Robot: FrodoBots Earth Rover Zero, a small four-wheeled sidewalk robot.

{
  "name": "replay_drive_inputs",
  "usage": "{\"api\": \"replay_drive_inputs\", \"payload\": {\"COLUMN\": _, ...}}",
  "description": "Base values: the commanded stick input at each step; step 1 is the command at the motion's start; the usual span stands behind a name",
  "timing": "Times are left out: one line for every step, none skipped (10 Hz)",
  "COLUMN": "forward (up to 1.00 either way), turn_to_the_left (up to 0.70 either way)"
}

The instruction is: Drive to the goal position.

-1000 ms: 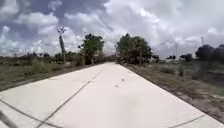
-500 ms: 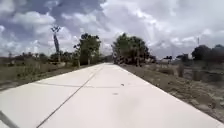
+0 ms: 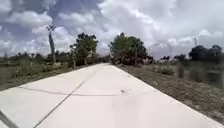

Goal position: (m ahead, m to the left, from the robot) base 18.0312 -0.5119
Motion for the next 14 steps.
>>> {"api": "replay_drive_inputs", "payload": {"forward": 0.85, "turn_to_the_left": 0.00}}
{"api": "replay_drive_inputs", "payload": {"forward": 0.85, "turn_to_the_left": 0.00}}
{"api": "replay_drive_inputs", "payload": {"forward": 0.85, "turn_to_the_left": 0.00}}
{"api": "replay_drive_inputs", "payload": {"forward": 0.85, "turn_to_the_left": 0.00}}
{"api": "replay_drive_inputs", "payload": {"forward": 0.85, "turn_to_the_left": 0.00}}
{"api": "replay_drive_inputs", "payload": {"forward": 0.85, "turn_to_the_left": 0.00}}
{"api": "replay_drive_inputs", "payload": {"forward": 0.85, "turn_to_the_left": 0.00}}
{"api": "replay_drive_inputs", "payload": {"forward": 0.85, "turn_to_the_left": 0.00}}
{"api": "replay_drive_inputs", "payload": {"forward": 0.85, "turn_to_the_left": 0.00}}
{"api": "replay_drive_inputs", "payload": {"forward": 0.85, "turn_to_the_left": 0.00}}
{"api": "replay_drive_inputs", "payload": {"forward": 0.85, "turn_to_the_left": 0.00}}
{"api": "replay_drive_inputs", "payload": {"forward": 0.85, "turn_to_the_left": 0.00}}
{"api": "replay_drive_inputs", "payload": {"forward": 0.85, "turn_to_the_left": 0.00}}
{"api": "replay_drive_inputs", "payload": {"forward": 0.85, "turn_to_the_left": 0.00}}
